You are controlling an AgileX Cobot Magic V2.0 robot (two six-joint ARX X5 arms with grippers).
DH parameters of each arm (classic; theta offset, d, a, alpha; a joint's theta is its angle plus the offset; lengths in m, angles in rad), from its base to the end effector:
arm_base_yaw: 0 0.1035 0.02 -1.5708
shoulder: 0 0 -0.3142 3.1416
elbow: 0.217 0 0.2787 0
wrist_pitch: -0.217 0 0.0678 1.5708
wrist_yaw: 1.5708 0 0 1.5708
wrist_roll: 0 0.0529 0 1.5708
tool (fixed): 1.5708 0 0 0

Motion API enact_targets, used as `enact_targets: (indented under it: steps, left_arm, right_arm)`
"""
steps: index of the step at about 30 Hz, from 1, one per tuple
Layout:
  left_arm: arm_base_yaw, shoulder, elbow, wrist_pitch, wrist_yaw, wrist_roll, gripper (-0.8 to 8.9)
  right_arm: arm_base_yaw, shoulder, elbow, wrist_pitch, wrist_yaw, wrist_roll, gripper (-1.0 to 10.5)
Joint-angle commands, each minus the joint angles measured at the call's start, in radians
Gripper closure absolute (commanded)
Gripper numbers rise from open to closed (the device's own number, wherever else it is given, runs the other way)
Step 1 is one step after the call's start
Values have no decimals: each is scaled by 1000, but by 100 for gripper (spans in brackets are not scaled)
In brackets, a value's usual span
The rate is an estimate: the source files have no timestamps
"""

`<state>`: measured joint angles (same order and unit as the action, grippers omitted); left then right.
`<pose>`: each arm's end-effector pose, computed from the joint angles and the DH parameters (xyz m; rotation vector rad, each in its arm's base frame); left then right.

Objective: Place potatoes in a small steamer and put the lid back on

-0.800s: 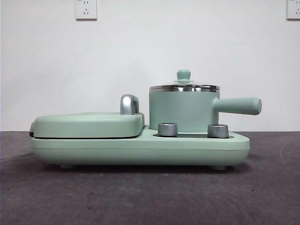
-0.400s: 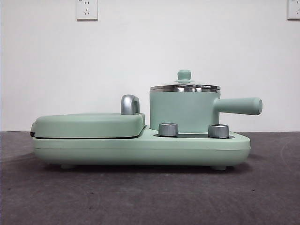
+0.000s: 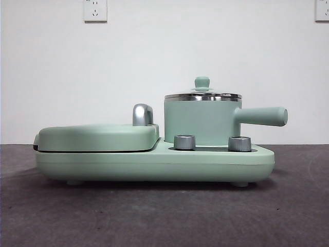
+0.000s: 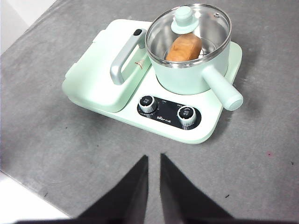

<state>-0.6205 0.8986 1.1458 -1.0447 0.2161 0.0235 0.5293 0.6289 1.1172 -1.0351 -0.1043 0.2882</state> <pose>0.1211 -0.1005 0.3886 0.1857 0.7944 -0.8004 0.0671 0.0456 0.4064 0.1545 0.6267 0.5333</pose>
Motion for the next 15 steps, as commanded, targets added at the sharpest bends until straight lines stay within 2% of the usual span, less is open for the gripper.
enact_targets:
  steps: [1, 15]
  left_arm:
    - [-9, 3, 11, -22, 6, -16, 808]
    - [-8, 3, 11, -21, 6, -16, 807]
  right_arm:
    - [6, 2, 10, 11, 1, -7, 927]
    - [6, 1, 10, 11, 1, -8, 927]
